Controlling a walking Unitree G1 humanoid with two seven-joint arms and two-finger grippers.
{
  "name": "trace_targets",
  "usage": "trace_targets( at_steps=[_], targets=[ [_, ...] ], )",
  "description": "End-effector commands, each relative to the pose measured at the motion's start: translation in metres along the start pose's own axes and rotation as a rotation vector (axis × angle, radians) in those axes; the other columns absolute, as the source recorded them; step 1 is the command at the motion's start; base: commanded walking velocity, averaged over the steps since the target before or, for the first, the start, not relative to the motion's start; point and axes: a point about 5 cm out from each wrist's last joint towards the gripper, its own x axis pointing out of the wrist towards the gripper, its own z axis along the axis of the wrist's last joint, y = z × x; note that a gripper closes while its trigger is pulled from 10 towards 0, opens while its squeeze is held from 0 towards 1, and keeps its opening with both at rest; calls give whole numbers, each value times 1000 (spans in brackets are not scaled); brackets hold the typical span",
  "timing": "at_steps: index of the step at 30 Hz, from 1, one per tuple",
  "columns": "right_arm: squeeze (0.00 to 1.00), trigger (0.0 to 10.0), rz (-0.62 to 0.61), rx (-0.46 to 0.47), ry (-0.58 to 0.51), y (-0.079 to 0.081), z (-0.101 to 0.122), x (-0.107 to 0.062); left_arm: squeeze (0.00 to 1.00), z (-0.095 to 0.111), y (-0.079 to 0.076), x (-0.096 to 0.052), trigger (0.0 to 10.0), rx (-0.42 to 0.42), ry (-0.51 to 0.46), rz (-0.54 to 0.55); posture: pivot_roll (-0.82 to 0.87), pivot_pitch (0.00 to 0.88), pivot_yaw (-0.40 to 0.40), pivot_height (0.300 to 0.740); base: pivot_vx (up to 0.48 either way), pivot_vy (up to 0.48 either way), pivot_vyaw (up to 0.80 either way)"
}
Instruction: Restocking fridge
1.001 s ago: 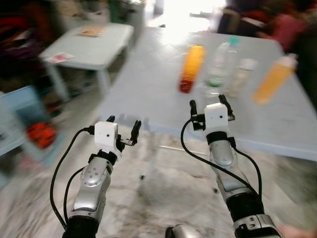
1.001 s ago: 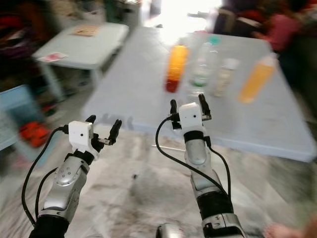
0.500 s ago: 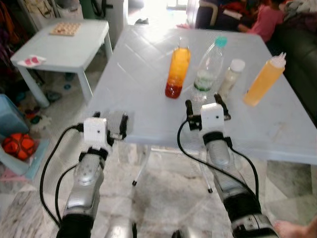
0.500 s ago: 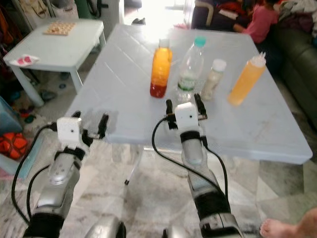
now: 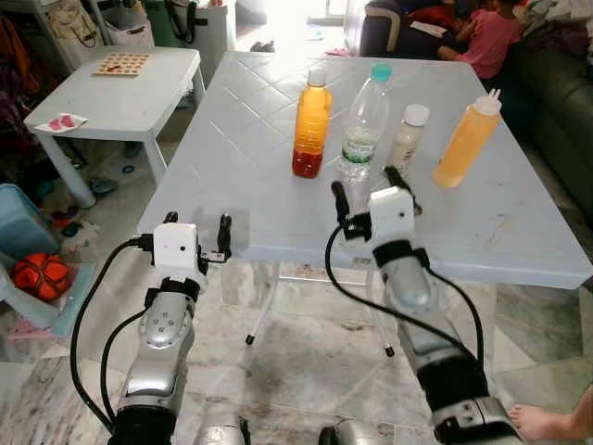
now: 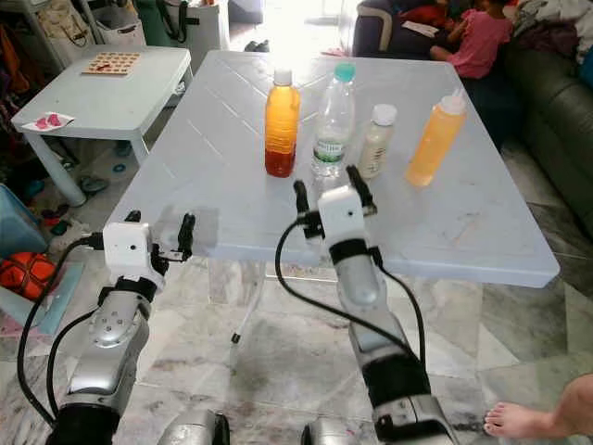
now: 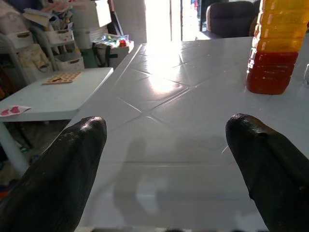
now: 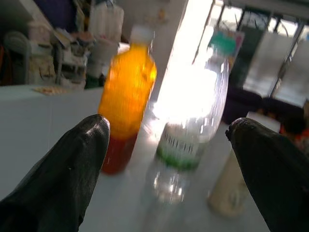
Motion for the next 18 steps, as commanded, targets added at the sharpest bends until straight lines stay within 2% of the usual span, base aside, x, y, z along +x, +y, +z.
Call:
trace_targets(
  at_steps=[1,5,9,13,15,18],
  targets=[
    [0,10000,3,-4,-20,-4,4,6,0,6,3,1,10000,7,-13,-3,110,75,9,740,0,0,0],
    [0,10000,-4,-8,-22,-7,4,7,0,9,5,2,10000,20,-22,4,117,77,12,740,0,0,731],
    [0,10000,-10,9,-18,-6,3,2,0,12,8,1,10000,24,-37,14,116,70,16,740,0,0,0],
    [0,10000,-7,24,-12,-3,2,-9,0,15,12,-2,10000,27,-40,24,115,60,16,740,0,0,0],
    [0,10000,-15,30,-2,-1,2,-22,0,18,15,-7,10000,24,-48,26,113,51,20,740,0,0,0],
    [0,10000,-8,33,0,3,3,-32,0,20,17,-11,10000,20,-48,29,107,56,24,740,246,0,0]
  ],
)
